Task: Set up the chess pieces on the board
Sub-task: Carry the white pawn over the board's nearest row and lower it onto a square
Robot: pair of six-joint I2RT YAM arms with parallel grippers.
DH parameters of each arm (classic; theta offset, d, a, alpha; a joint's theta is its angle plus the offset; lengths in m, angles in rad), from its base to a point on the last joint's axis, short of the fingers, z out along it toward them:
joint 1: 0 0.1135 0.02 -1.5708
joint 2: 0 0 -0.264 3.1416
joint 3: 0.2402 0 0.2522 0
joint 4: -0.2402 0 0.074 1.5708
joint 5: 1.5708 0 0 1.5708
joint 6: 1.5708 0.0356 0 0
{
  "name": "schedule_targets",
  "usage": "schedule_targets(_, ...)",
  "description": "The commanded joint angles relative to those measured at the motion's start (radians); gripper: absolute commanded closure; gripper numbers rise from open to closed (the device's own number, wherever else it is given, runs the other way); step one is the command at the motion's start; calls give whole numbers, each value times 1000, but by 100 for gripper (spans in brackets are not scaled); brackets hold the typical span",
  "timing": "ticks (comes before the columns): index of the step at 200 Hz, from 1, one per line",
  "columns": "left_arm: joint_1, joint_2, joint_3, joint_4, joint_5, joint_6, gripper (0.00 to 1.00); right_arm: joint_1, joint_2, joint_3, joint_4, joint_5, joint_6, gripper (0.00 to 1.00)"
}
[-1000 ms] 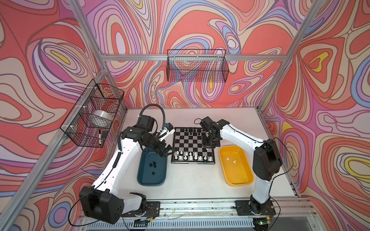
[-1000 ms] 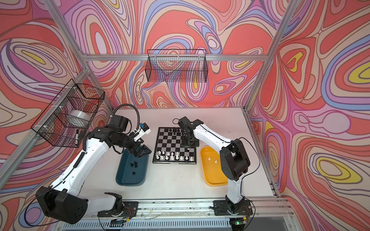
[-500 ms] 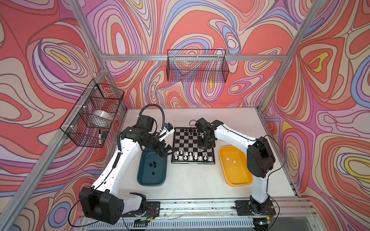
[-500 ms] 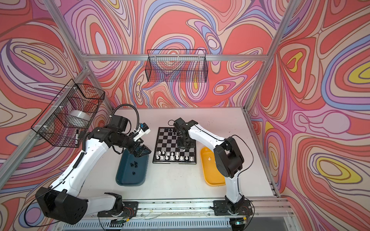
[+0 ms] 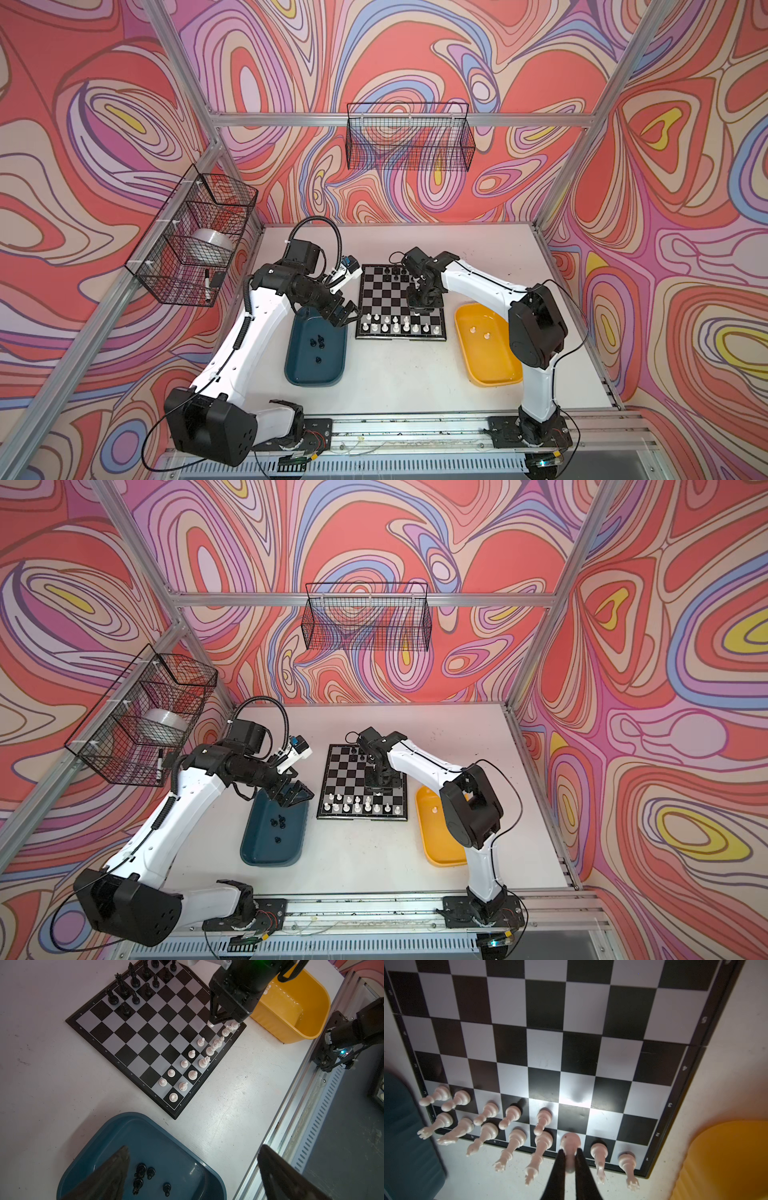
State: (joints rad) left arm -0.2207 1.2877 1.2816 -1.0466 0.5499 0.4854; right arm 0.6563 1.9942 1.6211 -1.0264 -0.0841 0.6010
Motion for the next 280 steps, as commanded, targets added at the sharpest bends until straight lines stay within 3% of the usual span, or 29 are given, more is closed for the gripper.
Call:
schedule_targets(1,8,-22,-14,-3,20,4,3,8,31,0,10,-7,-5,91)
schedule_targets(280,8,-25,-19,-1,22,7,3,19,93,-6,17,-15,-12,88)
